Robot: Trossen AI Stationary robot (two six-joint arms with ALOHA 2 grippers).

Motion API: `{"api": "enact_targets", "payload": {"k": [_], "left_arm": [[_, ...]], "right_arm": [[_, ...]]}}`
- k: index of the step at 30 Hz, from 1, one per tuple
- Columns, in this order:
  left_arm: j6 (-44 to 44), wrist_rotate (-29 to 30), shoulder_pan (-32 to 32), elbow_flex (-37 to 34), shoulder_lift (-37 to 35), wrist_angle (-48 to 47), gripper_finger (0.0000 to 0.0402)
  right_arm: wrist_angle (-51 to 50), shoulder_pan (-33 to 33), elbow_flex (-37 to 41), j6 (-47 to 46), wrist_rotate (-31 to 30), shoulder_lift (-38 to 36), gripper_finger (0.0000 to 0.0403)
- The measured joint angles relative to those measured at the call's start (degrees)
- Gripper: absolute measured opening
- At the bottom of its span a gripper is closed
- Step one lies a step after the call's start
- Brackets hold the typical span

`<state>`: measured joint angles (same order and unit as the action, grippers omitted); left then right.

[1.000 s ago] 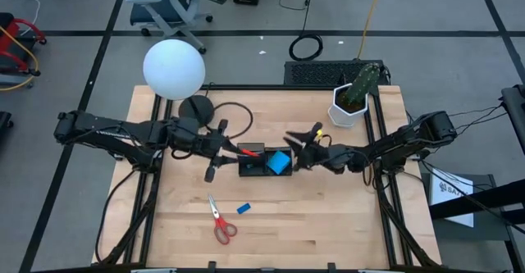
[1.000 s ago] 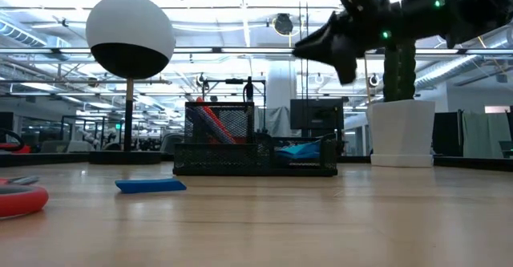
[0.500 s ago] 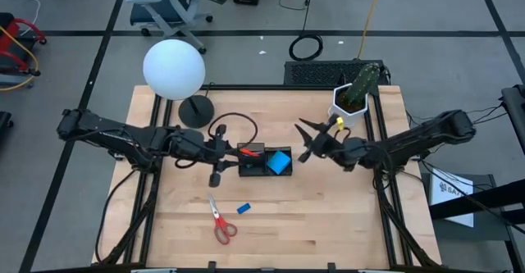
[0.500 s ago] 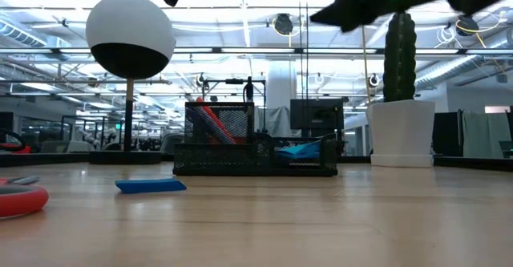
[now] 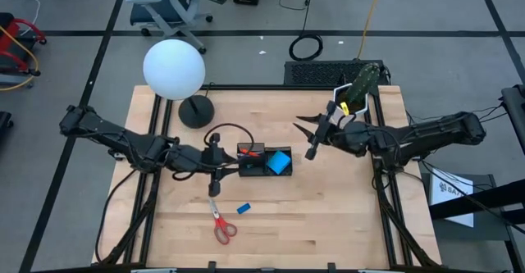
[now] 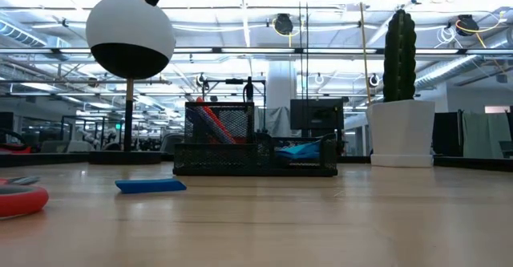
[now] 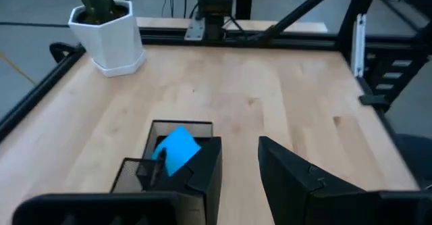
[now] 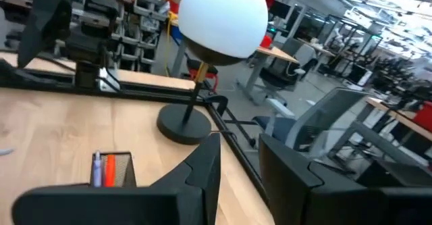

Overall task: Pick and place office supplies into organizer
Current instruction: Put the blue eraser into the black desk organizer

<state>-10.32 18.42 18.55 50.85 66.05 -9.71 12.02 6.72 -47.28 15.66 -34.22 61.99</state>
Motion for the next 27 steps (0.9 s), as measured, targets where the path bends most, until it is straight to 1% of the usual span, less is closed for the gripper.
{"api": "enact_targets", "payload": {"k": [4, 6, 10, 13, 17, 22, 27], "left_arm": [[-3.49, 0.4, 1.48, 0.02, -0.03, -0.01, 0.0104], [-5.15, 2.12, 2.44, 0.02, -0.03, -0.17, 0.0104], [-8.34, 6.73, 3.82, 0.04, 1.36, -1.77, 0.0104], [-10.58, 6.96, 4.1, 0.07, 3.07, -1.12, 0.0104], [-12.56, 6.65, 4.07, 0.27, 5.52, -2.2, 0.0104], [-17.95, 6.59, 4.26, 4.48, 9.59, -8.53, 0.0104], [-21.87, 6.29, 5.88, 10.89, 15.92, -15.49, 0.0104]], "right_arm": [[-1.36, -1.77, -0.27, -2.16, 3.12, 0.01, 0.0091], [-2.6, -2.54, -0.27, -3.0, 4.46, 0.05, 0.0091], [-4.37, -3.69, -0.27, -4.69, 4.81, 0.05, 0.0091], [-5.31, -4.39, -0.27, -5.06, 5.3, 0.05, 0.0091], [-5.7, -5.09, -0.27, -7.05, 8.1, 0.05, 0.0091], [-8.73, -5.38, -0.27, -9.98, 12.01, 0.05, 0.0091], [-10.8, -5.35, -0.27, -10.74, 12.06, 0.05, 0.0091]]}}
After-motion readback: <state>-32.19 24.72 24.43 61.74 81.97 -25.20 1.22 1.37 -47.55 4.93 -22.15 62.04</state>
